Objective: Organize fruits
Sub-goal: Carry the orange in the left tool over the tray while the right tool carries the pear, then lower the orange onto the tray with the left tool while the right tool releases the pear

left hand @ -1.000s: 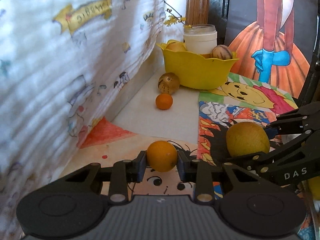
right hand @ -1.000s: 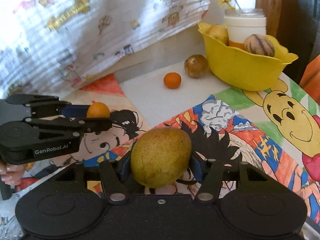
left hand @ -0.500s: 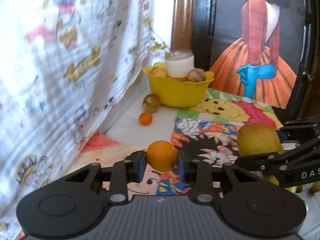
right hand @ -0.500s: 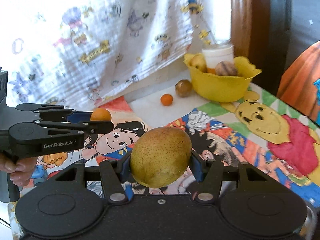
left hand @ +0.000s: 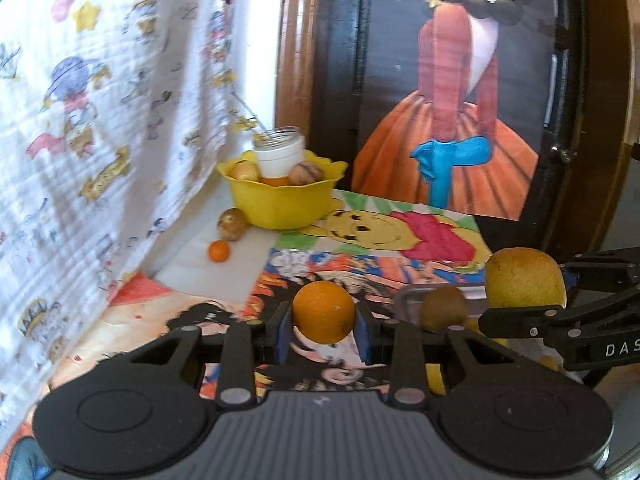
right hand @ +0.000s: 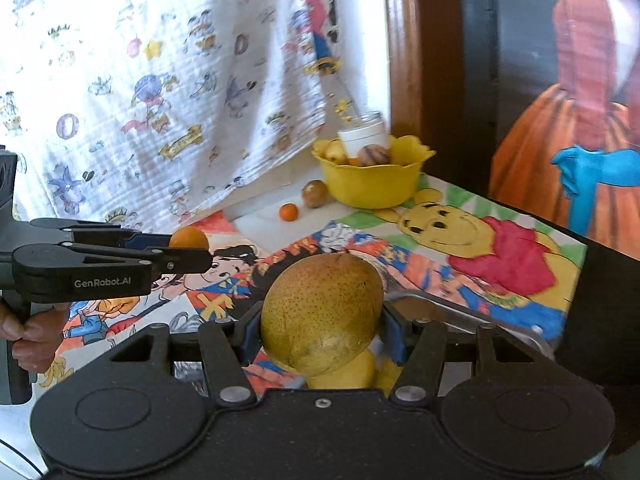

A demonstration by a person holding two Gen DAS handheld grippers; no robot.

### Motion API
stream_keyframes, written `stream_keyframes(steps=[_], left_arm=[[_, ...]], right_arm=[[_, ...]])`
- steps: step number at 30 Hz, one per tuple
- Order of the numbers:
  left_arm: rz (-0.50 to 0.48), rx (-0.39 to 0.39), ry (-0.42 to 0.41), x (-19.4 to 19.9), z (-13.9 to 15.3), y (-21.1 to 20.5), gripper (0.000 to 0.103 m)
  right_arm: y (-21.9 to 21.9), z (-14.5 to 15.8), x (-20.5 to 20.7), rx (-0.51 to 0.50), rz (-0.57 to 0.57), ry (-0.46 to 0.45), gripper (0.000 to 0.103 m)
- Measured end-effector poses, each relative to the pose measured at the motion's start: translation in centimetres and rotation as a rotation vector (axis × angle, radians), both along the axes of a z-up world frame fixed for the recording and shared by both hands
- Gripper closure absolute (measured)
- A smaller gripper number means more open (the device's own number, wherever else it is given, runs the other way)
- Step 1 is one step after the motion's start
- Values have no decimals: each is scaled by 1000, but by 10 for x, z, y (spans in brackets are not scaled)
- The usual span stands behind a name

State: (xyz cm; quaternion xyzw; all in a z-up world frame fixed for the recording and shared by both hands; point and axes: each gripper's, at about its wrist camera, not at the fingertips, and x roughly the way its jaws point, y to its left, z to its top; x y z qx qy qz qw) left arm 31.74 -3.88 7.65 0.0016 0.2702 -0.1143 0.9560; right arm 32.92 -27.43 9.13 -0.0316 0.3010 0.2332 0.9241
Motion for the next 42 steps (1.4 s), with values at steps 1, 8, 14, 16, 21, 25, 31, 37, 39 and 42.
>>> stream_keyframes(steps=[1, 8, 14, 16, 21, 25, 31, 37, 39, 42], left_arm=[[-7, -4, 1, -4, 1, -4, 68], [-53, -12, 16, -28, -1, -29, 68], [-86, -12, 44, -46, -7, -47, 68], [-99, -12, 55, -51, -10, -53, 68], [-122, -13, 103, -61, -24, -64, 68], [-133, -12, 150, -64, -38, -73, 68], [-141, -7, 211, -65, -57, -82, 68], [-151, -4, 244, -64, -68, -90, 68], [-153, -3, 247, -63, -70, -92, 68], [-156, -2, 252, -61, -73, -95, 68]], right_arm=[[-6, 1, -7, -2, -10, -7, 43], [-47, -9, -41, -33, -68, -11, 43], [-69, -23, -62, -40, -100, 2, 43], [-74, -31, -68, -49, -107, 6, 43], [-80, -48, -79, -61, -113, 24, 43], [-82, -62, -83, -76, -103, 34, 43], [-79, -75, -85, -102, -79, 36, 43], [-78, -82, -85, -105, -71, 35, 43], [-78, -84, -84, -106, -70, 35, 43], [-78, -89, -82, -103, -68, 36, 43]])
